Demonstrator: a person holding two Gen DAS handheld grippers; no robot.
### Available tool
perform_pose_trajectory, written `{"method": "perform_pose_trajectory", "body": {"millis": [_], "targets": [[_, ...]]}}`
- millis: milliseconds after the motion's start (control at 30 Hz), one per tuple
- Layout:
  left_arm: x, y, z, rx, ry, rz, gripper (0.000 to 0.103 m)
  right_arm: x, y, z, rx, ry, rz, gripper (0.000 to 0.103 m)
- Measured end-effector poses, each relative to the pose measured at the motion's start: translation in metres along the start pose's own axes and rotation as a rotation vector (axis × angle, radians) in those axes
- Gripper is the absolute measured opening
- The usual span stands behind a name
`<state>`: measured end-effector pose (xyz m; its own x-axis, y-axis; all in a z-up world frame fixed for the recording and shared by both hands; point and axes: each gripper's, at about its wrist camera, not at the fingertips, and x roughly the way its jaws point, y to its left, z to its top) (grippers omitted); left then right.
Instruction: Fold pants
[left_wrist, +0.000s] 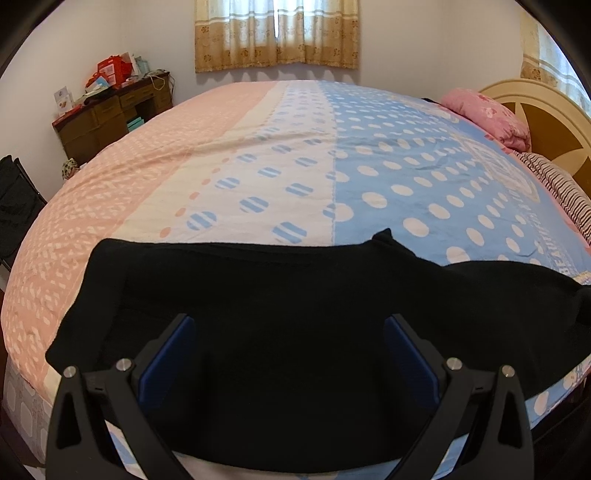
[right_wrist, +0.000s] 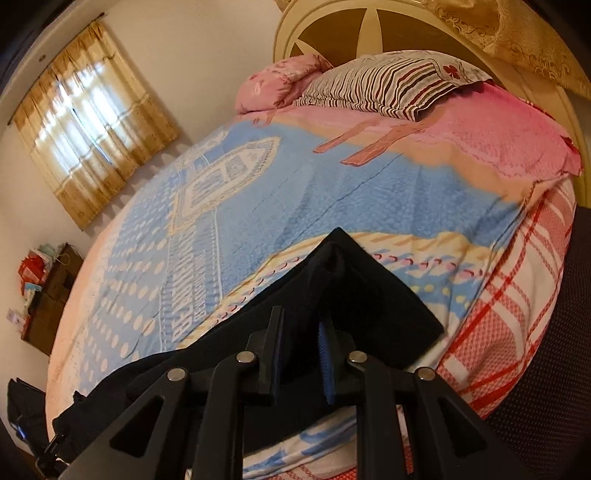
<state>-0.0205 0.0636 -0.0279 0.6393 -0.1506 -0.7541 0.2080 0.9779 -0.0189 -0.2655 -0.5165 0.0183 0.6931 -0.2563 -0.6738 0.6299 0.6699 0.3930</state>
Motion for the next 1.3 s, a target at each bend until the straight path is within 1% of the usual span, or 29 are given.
{"method": "perform_pose_trajectory", "body": {"millis": [67,100,167,233,267,333,400,433,500,533,600,667,767,800,833,867,900,1000,1133,1200,1267,1300], "targets": [[0.0,0.0,0.0,-0.002,0.001,-0.003,0.103,-0.002,0.016,0.014,-0.02,-0.005,0.054,0.003],[0.001,-0.001,-0.001,0.0,0.002,-0.006,0.103,-0.001,0.024,0.02,-0.032,-0.009,0.065,0.003],[0.002,-0.003,0.0,0.008,0.004,-0.009,0.103,0.005,0.051,0.039,-0.067,-0.006,0.103,0.003],[0.003,-0.005,0.0,0.017,0.004,-0.009,0.103,0.007,0.085,0.057,-0.109,-0.011,0.163,0.003],[0.003,-0.006,0.0,0.016,0.004,-0.008,0.103,0.003,0.101,0.065,-0.131,-0.027,0.194,0.003],[0.003,-0.006,0.0,0.007,0.005,-0.011,0.103,-0.02,0.127,0.08,-0.161,-0.091,0.284,0.003],[0.002,-0.006,0.001,-0.004,0.006,-0.009,0.103,-0.042,0.134,0.086,-0.152,-0.14,0.341,0.003],[0.001,-0.005,0.001,-0.008,0.003,-0.009,0.103,-0.054,0.131,0.087,-0.143,-0.167,0.348,0.003],[-0.001,-0.003,0.001,-0.014,-0.001,-0.007,0.103,-0.067,0.115,0.081,-0.114,-0.194,0.33,0.003],[-0.001,-0.003,0.001,-0.016,-0.001,-0.007,0.103,-0.068,0.099,0.075,-0.084,-0.19,0.316,0.003],[0.001,-0.002,0.002,-0.023,0.001,-0.012,0.103,-0.061,0.064,0.061,-0.016,-0.162,0.255,0.003],[0.003,-0.004,0.004,-0.025,0.004,-0.028,0.103,-0.044,0.019,0.039,0.079,-0.111,0.18,0.003],[0.002,-0.012,0.006,0.003,0.0,-0.048,0.103,-0.011,-0.039,-0.001,0.166,-0.026,0.049,0.003],[0.002,-0.016,0.006,0.015,-0.003,-0.055,0.103,-0.004,-0.052,-0.011,0.189,-0.007,0.027,0.003],[0.002,-0.019,0.007,0.024,-0.005,-0.061,0.103,0.001,-0.061,-0.018,0.213,0.004,0.031,0.003],[0.001,-0.022,0.007,0.033,-0.006,-0.068,0.103,0.0,-0.066,-0.023,0.231,-0.014,0.057,0.003],[0.001,-0.025,0.008,0.04,-0.008,-0.073,0.103,-0.002,-0.067,-0.025,0.232,-0.027,0.06,0.003],[-0.003,-0.031,0.009,0.057,-0.014,-0.076,0.103,-0.003,-0.059,-0.022,0.203,-0.028,0.024,0.003],[-0.006,-0.032,0.012,0.052,-0.022,-0.072,0.103,-0.02,-0.048,-0.018,0.177,-0.073,0.03,0.003],[-0.008,-0.03,0.013,0.044,-0.025,-0.075,0.103,-0.027,-0.048,-0.021,0.167,-0.079,-0.007,0.003],[-0.01,-0.03,0.013,0.044,-0.028,-0.079,0.103,-0.02,-0.048,-0.022,0.154,-0.049,-0.098,0.003],[-0.011,-0.03,0.014,0.048,-0.031,-0.082,0.103,-0.015,-0.055,-0.026,0.182,-0.045,-0.1,0.002]]}}
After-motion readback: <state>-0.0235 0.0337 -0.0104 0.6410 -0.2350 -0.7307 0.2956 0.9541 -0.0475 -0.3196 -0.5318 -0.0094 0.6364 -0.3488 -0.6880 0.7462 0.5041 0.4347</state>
